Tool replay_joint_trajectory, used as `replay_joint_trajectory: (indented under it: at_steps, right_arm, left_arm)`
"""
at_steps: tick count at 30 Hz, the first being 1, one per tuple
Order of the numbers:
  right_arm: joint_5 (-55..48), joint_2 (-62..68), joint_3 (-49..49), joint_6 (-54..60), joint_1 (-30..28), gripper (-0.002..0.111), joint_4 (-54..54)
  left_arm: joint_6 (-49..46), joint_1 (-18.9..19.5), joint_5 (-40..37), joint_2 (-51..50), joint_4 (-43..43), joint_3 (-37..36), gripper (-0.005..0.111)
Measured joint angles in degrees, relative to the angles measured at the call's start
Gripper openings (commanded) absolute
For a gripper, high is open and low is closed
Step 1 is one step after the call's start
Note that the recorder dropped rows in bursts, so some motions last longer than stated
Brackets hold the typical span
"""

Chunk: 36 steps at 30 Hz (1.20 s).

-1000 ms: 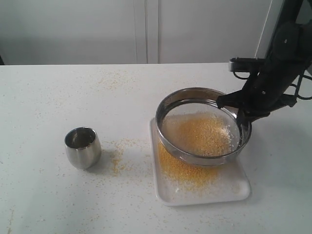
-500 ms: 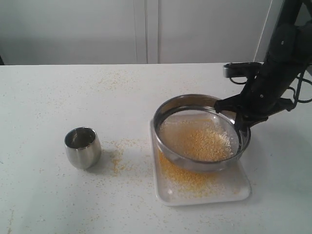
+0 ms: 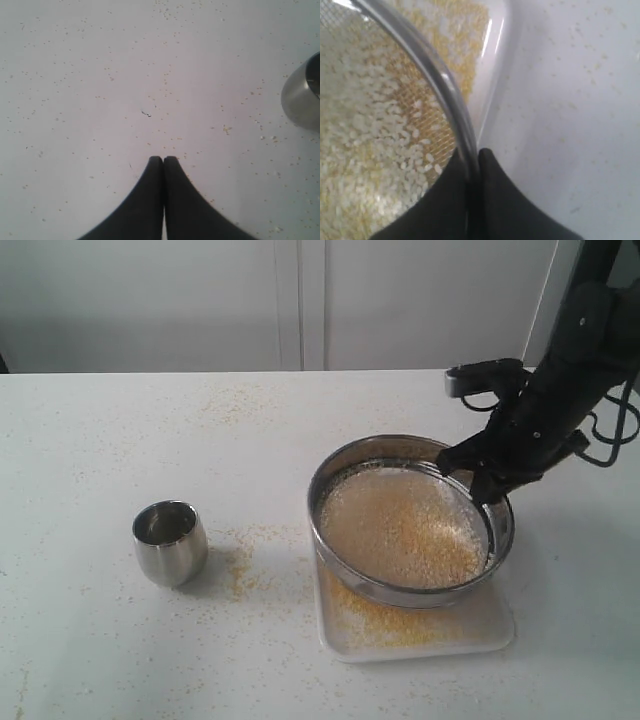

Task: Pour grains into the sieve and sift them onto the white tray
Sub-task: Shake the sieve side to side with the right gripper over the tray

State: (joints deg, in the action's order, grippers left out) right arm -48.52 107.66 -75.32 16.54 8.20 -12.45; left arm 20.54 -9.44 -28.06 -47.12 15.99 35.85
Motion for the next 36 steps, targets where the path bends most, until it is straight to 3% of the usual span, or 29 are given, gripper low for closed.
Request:
replay_joint_trajectory:
  at_steps: [3,7,10,13,16,18,21,22,24,29,33,36]
  right_arm:
    - [0.59,0.02,0.59,-11.25,-0.18,0.0,2.44]
    - [-0.06,-0.12,0.49,4.4,0.07,0.0,-0.04]
    - [1.11,-0.47,1.08,-10.9,0.38,0.0,6.54]
    - [0.72,-0.9,0.97,1.93,0.92,0.0,3.98]
    - [3.27,-0.99,1.22,-7.54,1.23,0.0,0.85]
    - [2.39,-0.99,0.69,5.02,2.24,0.0,-1.39]
    - [4.06,-1.03,0.94,-15.48,1.25,0.0,6.17]
    - [5.01,-1.03,0.94,-13.72,0.6,0.0,5.25]
    - [2.58,-1.03,0.7,1.6,1.23,0.0,0.35]
    - [3.03,-1.03,1.07,-11.18,0.34,0.0,1.62]
    - [1.97,-1.03,0.86,3.04,0.82,0.0,-1.57]
    - [-0.28,-1.03,1.01,-1.16,1.07,0.0,1.23]
  left_arm:
    - [0.0,0.0,0.0,0.0,0.0,0.0,0.0]
    - [0.0,0.0,0.0,0.0,0.0,0.0,0.0]
    - [0.0,0.0,0.0,0.0,0.0,0.0,0.0]
    - [0.0,0.0,0.0,0.0,0.0,0.0,0.0]
    - [0.0,0.0,0.0,0.0,0.0,0.0,0.0]
    - [0.0,0.0,0.0,0.0,0.0,0.0,0.0]
    - [0.0,0.0,0.0,0.0,0.0,0.0,0.0]
    - [0.0,0.0,0.0,0.0,0.0,0.0,0.0]
    - [0.0,0.0,0.0,0.0,0.0,0.0,0.0]
    - [0.0,0.0,0.0,0.0,0.0,0.0,0.0]
    - [0.0,0.0,0.0,0.0,0.0,0.0,0.0]
    - [0.0,0.0,0.0,0.0,0.0,0.0,0.0]
